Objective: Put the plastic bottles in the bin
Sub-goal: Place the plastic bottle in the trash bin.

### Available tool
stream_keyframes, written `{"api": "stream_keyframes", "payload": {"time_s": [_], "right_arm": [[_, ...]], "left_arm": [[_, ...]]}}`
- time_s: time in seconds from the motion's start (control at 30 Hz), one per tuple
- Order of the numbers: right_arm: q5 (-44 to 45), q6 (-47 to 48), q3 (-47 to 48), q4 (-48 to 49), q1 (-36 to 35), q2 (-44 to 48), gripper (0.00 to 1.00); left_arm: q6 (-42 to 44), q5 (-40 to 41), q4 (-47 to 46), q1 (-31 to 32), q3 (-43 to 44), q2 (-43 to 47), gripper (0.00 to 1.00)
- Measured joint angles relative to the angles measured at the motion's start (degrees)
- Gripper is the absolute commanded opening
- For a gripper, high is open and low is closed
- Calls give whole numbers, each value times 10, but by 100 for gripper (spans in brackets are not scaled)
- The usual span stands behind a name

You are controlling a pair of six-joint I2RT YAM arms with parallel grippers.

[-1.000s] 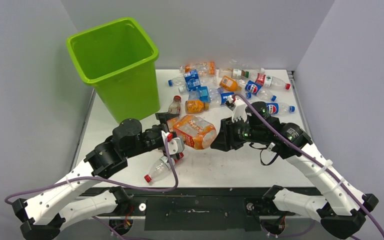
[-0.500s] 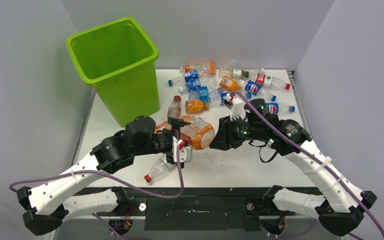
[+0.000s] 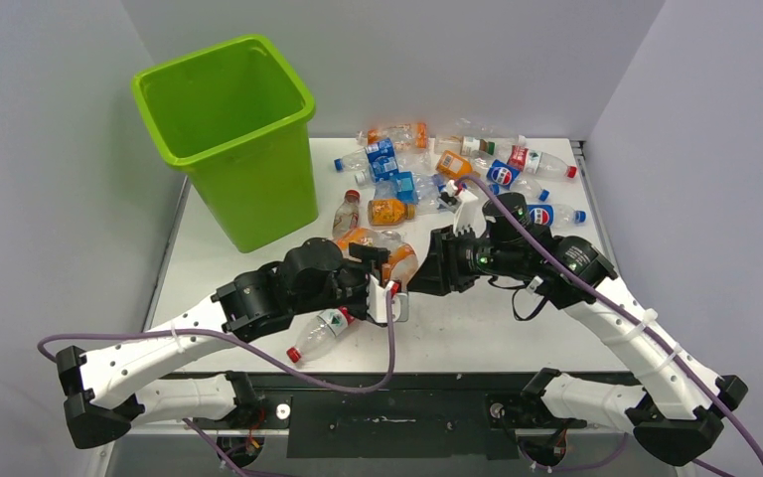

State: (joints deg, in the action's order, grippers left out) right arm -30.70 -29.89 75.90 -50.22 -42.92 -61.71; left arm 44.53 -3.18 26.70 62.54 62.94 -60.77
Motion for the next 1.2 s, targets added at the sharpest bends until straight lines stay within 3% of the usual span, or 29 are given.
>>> {"api": "stream_keyframes", "payload": {"time_s": [0.03,0.13,0.17,0.23,0.37,0.53,0.63,0.83,0.97,1.2], "right_arm": [[2,-3,0,3,1,0,13],[9,-6,2,9,1,0,63],[12,-5,3,9,1,0,75],[18,-6,3,11,0,3,86],[76,10,-21,65,-3,54,99],[134,43,-153,209,-4,242,94],[116,57,-195,290,-3,295,90],[44,52,-276,407,-3,263,90],[4,22,-310,483,-3,231,90],[-24,-63,-358,645,-2,207,93]], "left_arm": [[-3,2,-2,0,-1,0,50],[-9,6,-11,2,-7,2,40],[-11,7,-18,3,-12,4,39],[-26,8,-49,3,-26,13,39],[-82,11,-138,3,-82,63,39],[-221,18,-256,-6,-137,133,39],[-353,1,-326,-39,-149,165,40],[-663,-149,-485,-172,-157,157,37],[-837,-245,-608,-216,-169,106,36],[-966,-318,-695,-228,-173,66,36]]}}
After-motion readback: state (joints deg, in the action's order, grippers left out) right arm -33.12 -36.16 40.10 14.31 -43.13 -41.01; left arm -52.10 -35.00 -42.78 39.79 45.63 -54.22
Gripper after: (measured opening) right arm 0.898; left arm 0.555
